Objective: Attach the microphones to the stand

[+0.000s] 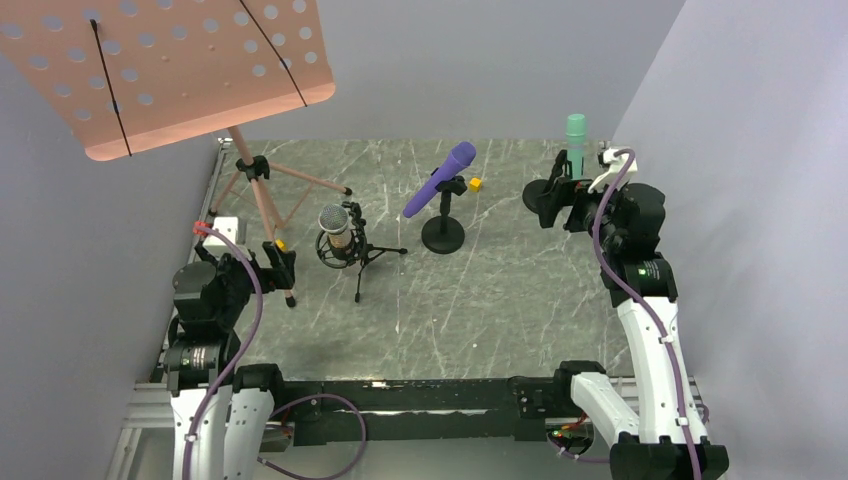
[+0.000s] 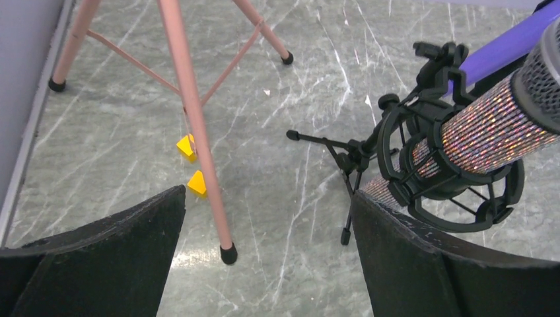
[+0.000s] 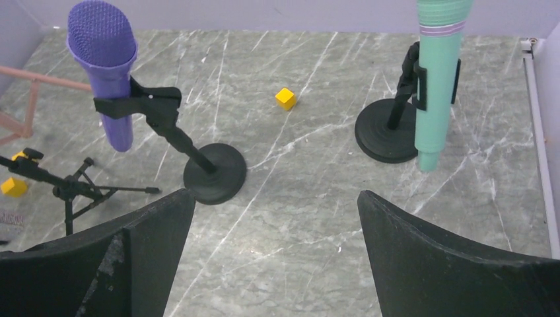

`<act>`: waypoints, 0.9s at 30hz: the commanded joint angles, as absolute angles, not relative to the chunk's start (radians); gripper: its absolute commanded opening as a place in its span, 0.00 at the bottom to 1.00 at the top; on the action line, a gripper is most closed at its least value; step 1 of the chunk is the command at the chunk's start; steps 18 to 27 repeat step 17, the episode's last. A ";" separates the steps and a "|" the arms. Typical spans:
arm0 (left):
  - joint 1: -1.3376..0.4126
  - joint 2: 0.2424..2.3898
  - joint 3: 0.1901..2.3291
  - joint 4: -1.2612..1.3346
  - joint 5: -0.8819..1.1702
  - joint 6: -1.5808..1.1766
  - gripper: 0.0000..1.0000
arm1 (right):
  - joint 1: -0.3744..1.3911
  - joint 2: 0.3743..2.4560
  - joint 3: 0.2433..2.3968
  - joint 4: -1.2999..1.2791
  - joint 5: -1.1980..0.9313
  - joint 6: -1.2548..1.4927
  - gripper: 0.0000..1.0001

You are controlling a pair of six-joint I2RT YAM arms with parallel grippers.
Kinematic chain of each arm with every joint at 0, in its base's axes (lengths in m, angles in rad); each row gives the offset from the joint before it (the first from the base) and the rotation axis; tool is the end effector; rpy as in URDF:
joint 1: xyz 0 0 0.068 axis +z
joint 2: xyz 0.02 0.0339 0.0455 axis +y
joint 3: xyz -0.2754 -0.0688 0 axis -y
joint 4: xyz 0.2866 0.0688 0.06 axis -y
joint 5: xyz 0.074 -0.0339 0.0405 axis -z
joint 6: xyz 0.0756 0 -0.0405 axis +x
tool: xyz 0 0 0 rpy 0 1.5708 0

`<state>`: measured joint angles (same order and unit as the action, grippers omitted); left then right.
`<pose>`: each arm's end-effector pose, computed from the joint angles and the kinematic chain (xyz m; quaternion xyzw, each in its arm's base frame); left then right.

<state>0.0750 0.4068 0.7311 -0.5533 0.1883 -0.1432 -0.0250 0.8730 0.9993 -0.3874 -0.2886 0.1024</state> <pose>0.1646 -0.0018 0.3370 -0.0268 0.7815 -0.0947 0.6161 0.2618 0.0150 0.3823 -0.0374 0.7889 0.1373 0.5978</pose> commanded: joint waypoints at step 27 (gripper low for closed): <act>0.080 0.314 0.719 -0.578 0.287 -0.164 0.99 | -0.028 0.813 0.925 -0.332 -0.204 0.150 1.00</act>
